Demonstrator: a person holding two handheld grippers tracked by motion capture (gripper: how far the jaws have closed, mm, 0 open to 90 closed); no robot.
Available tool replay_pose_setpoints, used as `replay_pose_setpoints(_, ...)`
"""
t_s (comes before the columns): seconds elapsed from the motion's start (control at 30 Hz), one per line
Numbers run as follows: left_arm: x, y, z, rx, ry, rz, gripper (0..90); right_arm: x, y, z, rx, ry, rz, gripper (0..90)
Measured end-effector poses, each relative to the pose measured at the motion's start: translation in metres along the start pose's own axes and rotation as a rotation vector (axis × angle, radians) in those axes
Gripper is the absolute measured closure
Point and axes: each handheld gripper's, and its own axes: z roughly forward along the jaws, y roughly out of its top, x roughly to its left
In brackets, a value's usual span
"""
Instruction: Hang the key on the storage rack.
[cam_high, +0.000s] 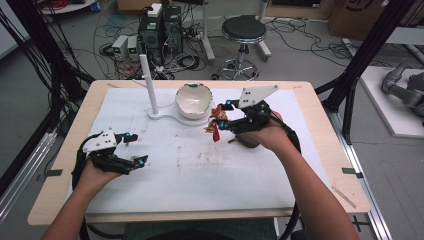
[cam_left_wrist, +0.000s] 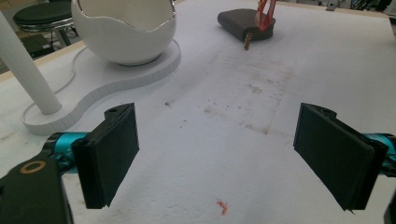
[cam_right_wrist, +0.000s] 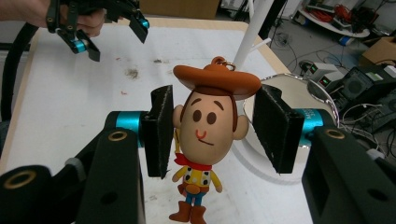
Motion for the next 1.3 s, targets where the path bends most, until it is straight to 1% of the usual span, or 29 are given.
replay_pose_setpoints(0.13, -0.001, -0.002, -0.004, -0.005, 0.005, -0.006, 14.1, -0.007, 0.01, 0.01, -0.008, 0.012, -0.01, 50.5)
replay_pose_setpoints(0.17, -0.002, -0.002, -0.006, -0.005, 0.006, -0.009, 14.0, -0.008, 0.013, 0.012, -0.003, 0.016, -0.014, 50.5)
replay_pose_setpoints(0.27, -0.003, -0.003, -0.008, -0.004, 0.008, -0.006, 14.1, -0.011, 0.022, 0.02, -0.005, 0.029, -0.021, 50.5)
replay_pose_setpoints(0.33, -0.004, -0.003, -0.009, -0.002, 0.01, -0.008, 14.1, -0.014, 0.029, 0.025, 0.002, 0.039, -0.029, 50.5)
replay_pose_setpoints(0.37, -0.004, -0.004, -0.01, -0.001, 0.011, -0.009, 14.1, -0.016, 0.033, 0.028, 0.004, 0.036, -0.037, 50.5)
replay_pose_setpoints(0.47, -0.005, -0.005, -0.012, 0.0, 0.015, -0.009, 14.1, -0.02, 0.043, 0.035, -0.001, 0.048, -0.034, 50.5)
replay_pose_setpoints(0.57, -0.006, -0.005, -0.013, -0.004, 0.016, -0.013, 14.1, -0.024, 0.055, 0.044, -0.002, 0.056, -0.05, 50.5)
replay_pose_setpoints(0.67, -0.007, -0.005, -0.014, -0.005, 0.015, -0.009, 14.1, -0.025, 0.065, 0.052, 0.009, 0.065, -0.06, 50.5)
replay_pose_setpoints(0.7, -0.007, -0.004, -0.014, -0.005, 0.015, -0.008, 14.1, -0.026, 0.068, 0.055, 0.008, 0.06, -0.071, 50.5)
replay_pose_setpoints(0.73, -0.007, -0.004, -0.014, -0.006, 0.015, -0.007, 14.1, -0.026, 0.071, 0.058, 0.008, 0.071, -0.069, 50.5)
replay_pose_setpoints(0.8, -0.007, -0.005, -0.015, -0.005, 0.016, -0.006, 14.1, -0.028, 0.077, 0.063, 0.006, 0.075, -0.077, 50.5)
replay_pose_setpoints(0.87, -0.007, -0.005, -0.015, -0.006, 0.018, -0.008, 14.1, -0.03, 0.082, 0.068, -0.008, 0.089, -0.074, 50.5)
replay_pose_setpoints(0.97, -0.006, -0.005, -0.016, -0.005, 0.02, -0.008, 14.1, -0.032, 0.09, 0.074, -0.003, 0.104, -0.06, 50.5)
replay_pose_setpoints(1.0, -0.006, -0.006, -0.017, -0.006, 0.021, -0.009, 14.1, -0.033, 0.092, 0.077, -0.002, 0.103, -0.071, 50.5)
replay_pose_setpoints(1.03, -0.007, -0.006, -0.017, -0.006, 0.022, -0.011, 14.1, -0.033, 0.096, 0.079, 0.003, 0.106, -0.07, 50.5)
replay_pose_setpoints(1.07, -0.007, -0.006, -0.017, -0.005, 0.023, -0.012, 14.1, -0.034, 0.099, 0.082, -0.001, 0.104, -0.083, 50.5)
replay_pose_setpoints(1.13, -0.007, -0.006, -0.018, -0.004, 0.024, -0.007, 14.1, -0.035, 0.106, 0.087, 0.002, 0.109, -0.089, 50.5)
replay_pose_setpoints(1.17, -0.007, -0.007, -0.019, -0.003, 0.027, -0.01, 14.1, -0.036, 0.109, 0.089, -0.001, 0.107, -0.101, 50.5)
replay_pose_setpoints(1.23, -0.007, -0.007, -0.021, -0.004, 0.029, -0.009, 14.1, -0.036, 0.116, 0.094, 0.01, 0.113, -0.096, 50.5)
replay_pose_setpoints(1.3, -0.007, -0.008, -0.022, -0.004, 0.034, -0.009, 14.2, -0.037, 0.122, 0.1, 0.009, 0.115, -0.103, 50.5)
